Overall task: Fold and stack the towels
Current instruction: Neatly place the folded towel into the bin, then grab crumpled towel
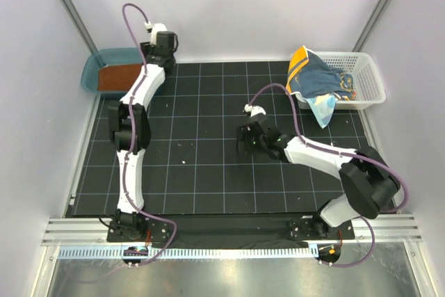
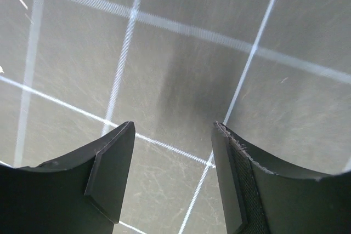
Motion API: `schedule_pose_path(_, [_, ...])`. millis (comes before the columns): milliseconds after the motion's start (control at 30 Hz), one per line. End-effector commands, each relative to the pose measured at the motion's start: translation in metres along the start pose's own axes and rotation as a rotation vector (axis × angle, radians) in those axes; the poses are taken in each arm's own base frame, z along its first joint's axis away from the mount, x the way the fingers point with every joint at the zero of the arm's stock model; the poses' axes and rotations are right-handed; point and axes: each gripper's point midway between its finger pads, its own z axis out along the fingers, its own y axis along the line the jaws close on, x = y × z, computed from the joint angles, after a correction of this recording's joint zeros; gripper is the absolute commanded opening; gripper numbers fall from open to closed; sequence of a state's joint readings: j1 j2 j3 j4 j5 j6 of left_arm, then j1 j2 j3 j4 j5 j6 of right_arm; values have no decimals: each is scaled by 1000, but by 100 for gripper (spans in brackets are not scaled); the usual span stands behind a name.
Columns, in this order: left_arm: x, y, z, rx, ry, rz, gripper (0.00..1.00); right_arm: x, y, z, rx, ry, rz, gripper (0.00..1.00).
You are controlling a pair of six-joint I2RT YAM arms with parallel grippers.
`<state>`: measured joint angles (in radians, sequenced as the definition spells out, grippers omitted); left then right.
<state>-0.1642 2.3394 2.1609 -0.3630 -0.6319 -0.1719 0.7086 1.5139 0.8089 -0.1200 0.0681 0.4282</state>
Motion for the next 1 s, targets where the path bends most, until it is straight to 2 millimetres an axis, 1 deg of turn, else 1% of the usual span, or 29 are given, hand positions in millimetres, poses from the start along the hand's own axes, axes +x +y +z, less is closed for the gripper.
schedule_pose_path(0, [-37, -28, -72, 109, -47, -149, 70, -72, -3, -33, 69, -184, 54, 66])
schedule_pose_path(33, [-27, -58, -95, 186, -26, -133, 69, -81, -8, -38, 90, -202, 67, 66])
schedule_pose_path(67, [-17, -68, -109, 211, -1, -142, 69, -100, -11, -48, 110, -227, 81, 66])
schedule_pose_path(100, [-18, -74, -127, 236, 0, -148, 69, -115, -32, -53, 159, -252, 118, 66])
schedule_pose_path(133, [-9, -98, -157, 298, 16, -119, 68, -124, -43, -59, 186, -258, 140, 66])
schedule_pose_path(167, [5, -107, -171, 321, 42, -106, 68, -148, -49, -69, 196, -306, 168, 66])
schedule_pose_path(200, [9, -116, -190, 352, 47, -96, 68, -164, -80, -77, 249, -341, 230, 67])
schedule_pose_path(233, [5, -117, -212, 381, 44, -92, 68, -176, -90, -82, 263, -367, 260, 68])
schedule_pose_path(267, [19, -131, -240, 422, 57, -49, 68, -197, -102, -93, 282, -415, 290, 68])
schedule_pose_path(300, [34, -131, -253, 437, 91, -45, 68, -206, -116, -92, 315, -423, 312, 69])
schedule_pose_path(333, [32, -128, -272, 476, 92, -51, 68, -214, -141, -95, 366, -435, 346, 69])
schedule_pose_path(367, [41, -132, -296, 518, 106, -27, 68, -231, -149, -103, 389, -460, 355, 69])
schedule_pose_path(400, [46, -128, -307, 530, 120, -47, 68, -230, -162, -90, 425, -434, 365, 69])
schedule_pose_path(433, [56, -117, -323, 565, 139, -40, 68, -235, -177, -88, 442, -437, 385, 69])
schedule_pose_path(467, [64, -119, -340, 617, 158, -40, 68, -248, -180, -89, 434, -455, 399, 68])
schedule_pose_path(500, [73, -114, -349, 633, 172, -31, 67, -250, -186, -82, 444, -441, 407, 67])
schedule_pose_path(533, [89, -106, -355, 639, 194, -12, 67, -244, -196, -67, 475, -398, 415, 66])
schedule_pose_path(567, [83, -93, -369, 665, 178, -33, 67, -251, -200, -65, 493, -411, 417, 66])
schedule_pose_path(600, [86, -88, -383, 704, 184, -32, 67, -253, -204, -60, 504, -409, 417, 66])
schedule_pose_path(633, [97, -80, -386, 710, 203, -16, 67, -248, -210, -49, 526, -385, 418, 64])
schedule_pose_path(667, [99, -74, -391, 720, 209, -15, 67, -253, -215, -50, 553, -399, 422, 63])
schedule_pose_path(700, [91, -60, -401, 744, 198, -30, 67, -254, -218, -48, 568, -403, 426, 63])
schedule_pose_path(733, [95, -55, -405, 756, 205, -19, 67, -249, -223, -38, 583, -382, 421, 63])
schedule_pose_path(767, [100, -48, -406, 758, 208, 8, 67, -254, -224, -38, 589, -388, 418, 62])
schedule_pose_path(800, [96, -38, -410, 759, 194, 4, 68, -254, -226, -34, 597, -382, 409, 62])
schedule_pose_path(833, [100, -30, -410, 752, 201, 23, 67, -255, -227, -31, 599, -380, 406, 62])
schedule_pose_path(867, [107, -23, -408, 744, 202, 51, 67, -254, -230, -23, 603, -367, 403, 62])
schedule_pose_path(900, [105, -15, -410, 742, 188, 45, 67, -254, -231, -21, 608, -363, 401, 62])
schedule_pose_path(967, [108, -5, -407, 717, 179, 58, 67, -254, -234, -15, 616, -357, 402, 62])
